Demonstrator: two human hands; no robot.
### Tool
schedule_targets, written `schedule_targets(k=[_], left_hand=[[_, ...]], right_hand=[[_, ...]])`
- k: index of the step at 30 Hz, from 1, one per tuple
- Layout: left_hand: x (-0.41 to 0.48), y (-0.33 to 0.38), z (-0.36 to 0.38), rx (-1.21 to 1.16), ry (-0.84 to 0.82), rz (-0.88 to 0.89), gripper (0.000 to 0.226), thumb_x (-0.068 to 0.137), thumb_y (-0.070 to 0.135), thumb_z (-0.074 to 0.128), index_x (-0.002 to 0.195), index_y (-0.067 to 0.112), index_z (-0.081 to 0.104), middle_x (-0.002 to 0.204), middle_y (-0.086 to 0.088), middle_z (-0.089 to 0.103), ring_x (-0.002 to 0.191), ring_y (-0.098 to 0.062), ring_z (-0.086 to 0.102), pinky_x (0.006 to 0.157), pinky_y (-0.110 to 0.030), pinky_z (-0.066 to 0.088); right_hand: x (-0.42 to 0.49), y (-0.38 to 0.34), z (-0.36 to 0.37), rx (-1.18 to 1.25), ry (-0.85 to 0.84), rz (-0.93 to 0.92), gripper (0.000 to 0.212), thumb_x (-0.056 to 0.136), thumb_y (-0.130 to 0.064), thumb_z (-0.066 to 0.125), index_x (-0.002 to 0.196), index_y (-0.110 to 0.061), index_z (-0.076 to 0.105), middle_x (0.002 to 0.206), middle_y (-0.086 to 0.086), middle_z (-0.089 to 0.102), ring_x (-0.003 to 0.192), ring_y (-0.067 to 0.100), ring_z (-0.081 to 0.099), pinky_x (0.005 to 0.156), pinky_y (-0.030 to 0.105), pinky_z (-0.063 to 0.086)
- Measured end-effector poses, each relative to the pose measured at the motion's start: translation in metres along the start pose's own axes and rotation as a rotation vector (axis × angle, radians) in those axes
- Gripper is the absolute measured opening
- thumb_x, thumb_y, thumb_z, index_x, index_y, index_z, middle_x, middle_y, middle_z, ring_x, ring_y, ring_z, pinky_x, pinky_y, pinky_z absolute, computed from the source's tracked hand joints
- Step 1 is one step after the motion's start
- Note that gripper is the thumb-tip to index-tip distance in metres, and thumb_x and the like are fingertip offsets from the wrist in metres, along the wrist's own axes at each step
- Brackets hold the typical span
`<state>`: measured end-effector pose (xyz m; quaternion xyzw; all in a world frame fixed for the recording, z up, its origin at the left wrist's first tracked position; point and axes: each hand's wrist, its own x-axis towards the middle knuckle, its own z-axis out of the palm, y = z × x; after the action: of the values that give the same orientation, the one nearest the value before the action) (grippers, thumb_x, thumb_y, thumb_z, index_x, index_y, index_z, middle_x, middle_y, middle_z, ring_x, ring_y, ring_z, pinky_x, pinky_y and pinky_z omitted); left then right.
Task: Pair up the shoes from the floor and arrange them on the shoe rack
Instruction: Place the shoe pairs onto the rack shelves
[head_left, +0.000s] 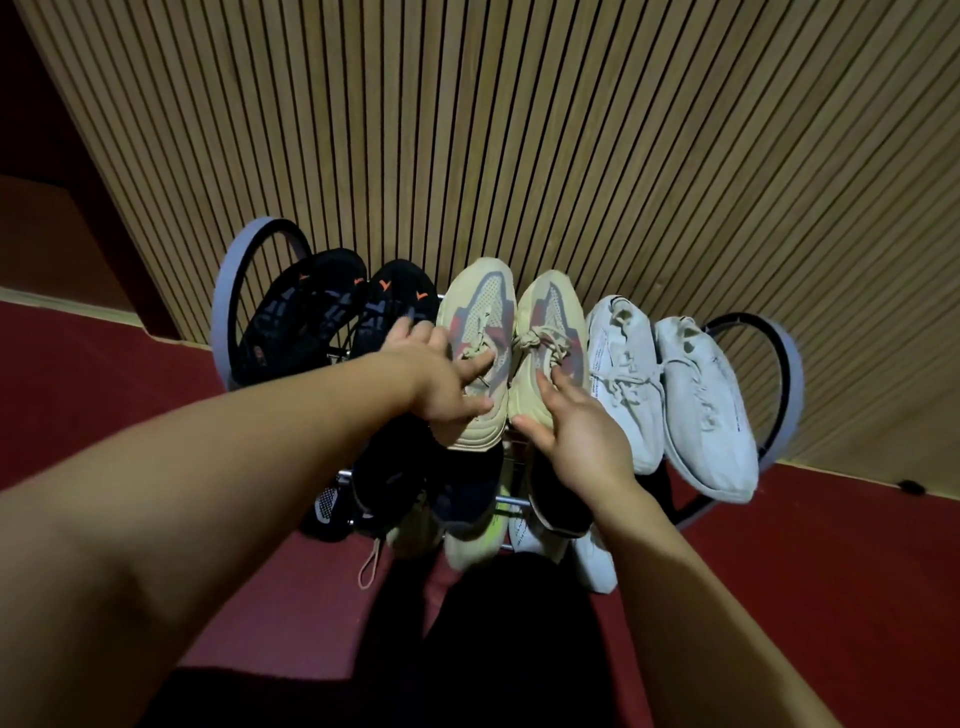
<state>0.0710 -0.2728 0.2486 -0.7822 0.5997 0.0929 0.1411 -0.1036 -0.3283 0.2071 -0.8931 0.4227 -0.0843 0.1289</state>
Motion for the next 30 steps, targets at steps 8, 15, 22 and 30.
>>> schedule_targets(k=[8, 15, 22, 30], left_hand=[[-0.003, -0.016, 0.016, 0.115, 0.008, 0.127, 0.109, 0.065, 0.087, 0.04, 0.147, 0.04, -0.014, 0.139, -0.002, 0.047, 0.122, -0.031, 0.037, 0.095, -0.036, 0.039], [0.007, -0.015, -0.002, 0.143, -0.063, 0.06, 0.114, 0.068, 0.075, 0.058, 0.15, 0.033, -0.009, 0.143, -0.009, 0.045, 0.122, -0.03, 0.046, 0.094, -0.032, 0.04], [0.011, -0.023, -0.004, 0.117, -0.073, 0.042, 0.099, 0.072, 0.08, 0.047, 0.149, 0.041, 0.0, 0.145, -0.005, 0.04, 0.124, -0.029, 0.038, 0.095, -0.035, 0.038], [0.021, 0.004, -0.012, -0.486, 0.099, 0.103, 0.067, 0.097, 0.052, 0.028, 0.152, 0.021, 0.006, 0.158, -0.013, 0.001, 0.146, -0.03, 0.003, 0.119, -0.036, 0.005]], right_hand=[[0.032, -0.021, -0.019, -0.333, -0.244, -0.036, 0.066, 0.095, -0.044, 0.048, 0.15, -0.016, 0.022, 0.153, 0.011, 0.028, 0.141, 0.027, 0.026, 0.108, 0.036, 0.031], [0.015, -0.012, -0.005, -0.183, -0.126, -0.032, 0.066, 0.095, -0.049, 0.044, 0.15, -0.021, 0.022, 0.158, 0.004, 0.02, 0.145, 0.017, 0.019, 0.11, 0.026, 0.024], [0.031, -0.017, -0.007, -0.182, -0.207, -0.041, 0.062, 0.096, -0.047, 0.043, 0.15, -0.021, 0.024, 0.158, 0.002, 0.02, 0.144, 0.018, 0.021, 0.11, 0.028, 0.026], [0.028, -0.013, -0.014, -0.219, -0.255, -0.077, 0.059, 0.097, -0.04, 0.045, 0.15, -0.024, 0.024, 0.159, -0.002, 0.014, 0.144, 0.018, 0.02, 0.11, 0.03, 0.027]])
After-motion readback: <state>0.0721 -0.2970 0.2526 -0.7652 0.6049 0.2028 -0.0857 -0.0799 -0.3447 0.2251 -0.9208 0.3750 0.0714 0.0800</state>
